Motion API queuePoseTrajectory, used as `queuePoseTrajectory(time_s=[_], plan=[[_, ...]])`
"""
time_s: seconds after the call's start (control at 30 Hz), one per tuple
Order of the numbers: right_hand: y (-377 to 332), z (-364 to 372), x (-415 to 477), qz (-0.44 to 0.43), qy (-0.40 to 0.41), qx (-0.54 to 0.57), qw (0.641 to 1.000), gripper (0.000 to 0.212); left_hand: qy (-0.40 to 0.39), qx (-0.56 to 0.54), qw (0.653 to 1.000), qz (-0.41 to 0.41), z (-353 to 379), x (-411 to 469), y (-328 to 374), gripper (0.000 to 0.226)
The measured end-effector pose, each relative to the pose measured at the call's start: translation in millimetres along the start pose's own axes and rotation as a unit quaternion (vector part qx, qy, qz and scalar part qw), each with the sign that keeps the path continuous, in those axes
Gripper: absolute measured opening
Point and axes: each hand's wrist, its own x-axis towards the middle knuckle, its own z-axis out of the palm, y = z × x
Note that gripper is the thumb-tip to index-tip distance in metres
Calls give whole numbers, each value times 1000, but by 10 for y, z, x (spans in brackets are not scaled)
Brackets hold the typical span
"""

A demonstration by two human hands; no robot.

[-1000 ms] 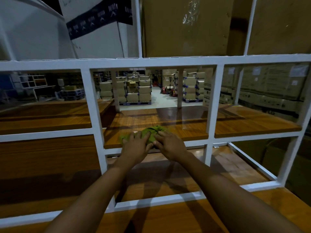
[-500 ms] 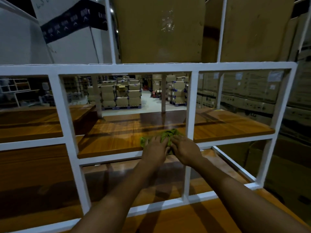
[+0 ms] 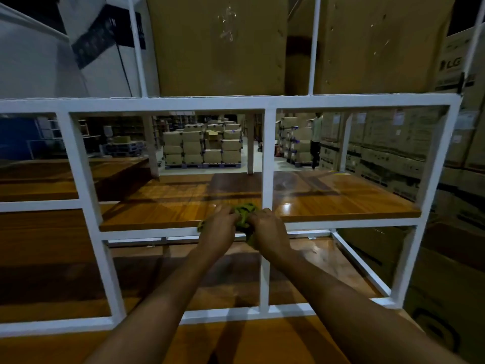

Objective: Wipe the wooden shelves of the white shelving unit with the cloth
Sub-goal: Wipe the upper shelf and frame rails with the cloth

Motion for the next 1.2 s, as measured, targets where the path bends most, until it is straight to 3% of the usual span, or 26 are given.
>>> queuePoseTrajectory(time_s=[0.17,0.27,0.37,0.47,0.57,0.7,0.8,0.87,0.97,1.03,1.13,1.2], plan=[[343,-296,-276,-4,-27,38,999,15,-63,9,997,48,-88,-58,317,46],[720,-601,-345,41,-99,126,986,18,-135,-80,987,47,-246,9,420,48],[1056,-922,-418,135,-141,265,944,24,-193,-156,968,28,-407,156,476,9],[1183,-1133,-537,276,-167,385,864,23,-220,-199,955,5,-510,306,591,26],[1247,-1167,-616,332,-151,405,839,16,-248,-227,941,-25,-549,429,760,40],[1275,-1265,-600,375,-128,414,820,21,-231,-295,925,-61,-647,521,972,21],[1220,-1314,-566,406,-85,476,775,19,-202,-300,931,-42,-678,565,1051,22],[1177,-1329,-527,415,-52,518,746,25,-214,-305,927,-45,-688,559,1107,21],[1094,-1365,-491,400,-23,566,720,23,-261,-365,892,-54,-743,503,1178,22],[1053,-1384,-462,388,0,626,677,27,-281,-399,871,-58,-740,496,1165,28],[945,-1496,-452,351,-28,697,625,46,-249,-397,880,-74,-698,557,1111,24],[859,-1601,-464,305,-97,710,627,58,-247,-350,902,-57,-688,607,1069,21]])
